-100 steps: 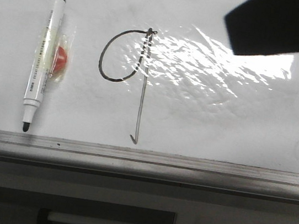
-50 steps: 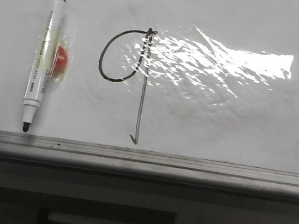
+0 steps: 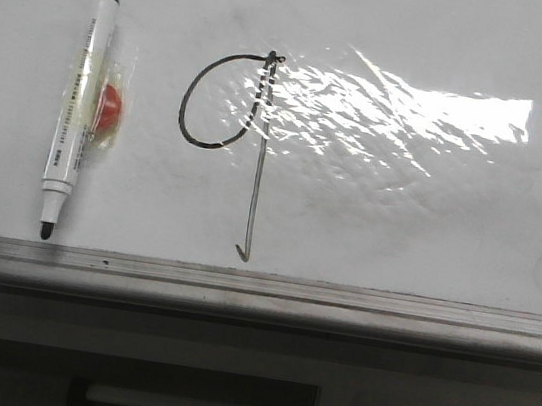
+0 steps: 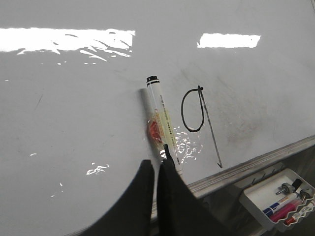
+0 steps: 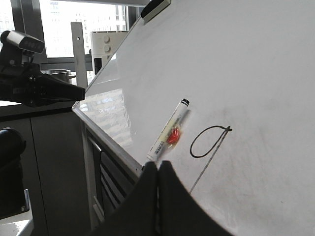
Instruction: Write number 9 on whiteboard
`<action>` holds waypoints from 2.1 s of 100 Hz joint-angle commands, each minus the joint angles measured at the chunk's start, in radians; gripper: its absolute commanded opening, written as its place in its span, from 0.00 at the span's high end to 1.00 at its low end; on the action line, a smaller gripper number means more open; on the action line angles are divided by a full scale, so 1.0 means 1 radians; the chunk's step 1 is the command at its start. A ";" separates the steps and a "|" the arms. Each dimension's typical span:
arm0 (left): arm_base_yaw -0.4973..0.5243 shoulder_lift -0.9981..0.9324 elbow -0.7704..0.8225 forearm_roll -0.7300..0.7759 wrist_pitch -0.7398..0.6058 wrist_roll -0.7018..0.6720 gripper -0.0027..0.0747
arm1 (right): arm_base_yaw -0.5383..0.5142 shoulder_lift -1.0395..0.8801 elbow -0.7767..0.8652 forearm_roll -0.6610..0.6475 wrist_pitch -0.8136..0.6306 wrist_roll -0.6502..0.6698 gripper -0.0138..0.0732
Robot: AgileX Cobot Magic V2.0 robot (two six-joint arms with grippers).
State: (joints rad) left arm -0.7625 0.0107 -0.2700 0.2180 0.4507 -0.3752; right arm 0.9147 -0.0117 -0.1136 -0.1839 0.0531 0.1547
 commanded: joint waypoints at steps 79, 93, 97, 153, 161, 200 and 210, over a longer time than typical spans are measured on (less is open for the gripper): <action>0.351 -0.007 0.293 -0.162 -0.458 0.149 0.99 | 0.000 -0.007 -0.022 -0.017 -0.086 -0.006 0.91; 0.470 -0.043 0.290 -0.182 -0.425 0.225 0.99 | 0.000 -0.007 -0.022 -0.017 -0.086 -0.006 0.91; 0.495 -0.043 0.290 -0.182 -0.407 0.225 0.99 | 0.000 -0.007 -0.022 -0.017 -0.086 -0.006 0.91; 0.636 -0.045 0.290 -0.227 -0.162 0.393 0.99 | 0.000 -0.007 -0.022 -0.017 -0.086 -0.006 0.91; 0.636 -0.045 0.290 -0.227 -0.166 0.393 0.99 | 0.000 -0.007 -0.022 -0.017 -0.086 -0.006 0.91; 0.637 -0.043 0.290 -0.227 -0.166 0.393 0.99 | 0.000 -0.007 -0.022 -0.017 -0.086 -0.006 0.91; 0.637 -0.043 0.290 -0.227 -0.166 0.393 0.99 | 0.000 -0.007 -0.022 -0.017 -0.086 -0.006 0.91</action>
State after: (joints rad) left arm -0.1277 -0.0043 0.0007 0.0000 0.3340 0.0180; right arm 0.9147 -0.0117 -0.1119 -0.1854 0.0500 0.1547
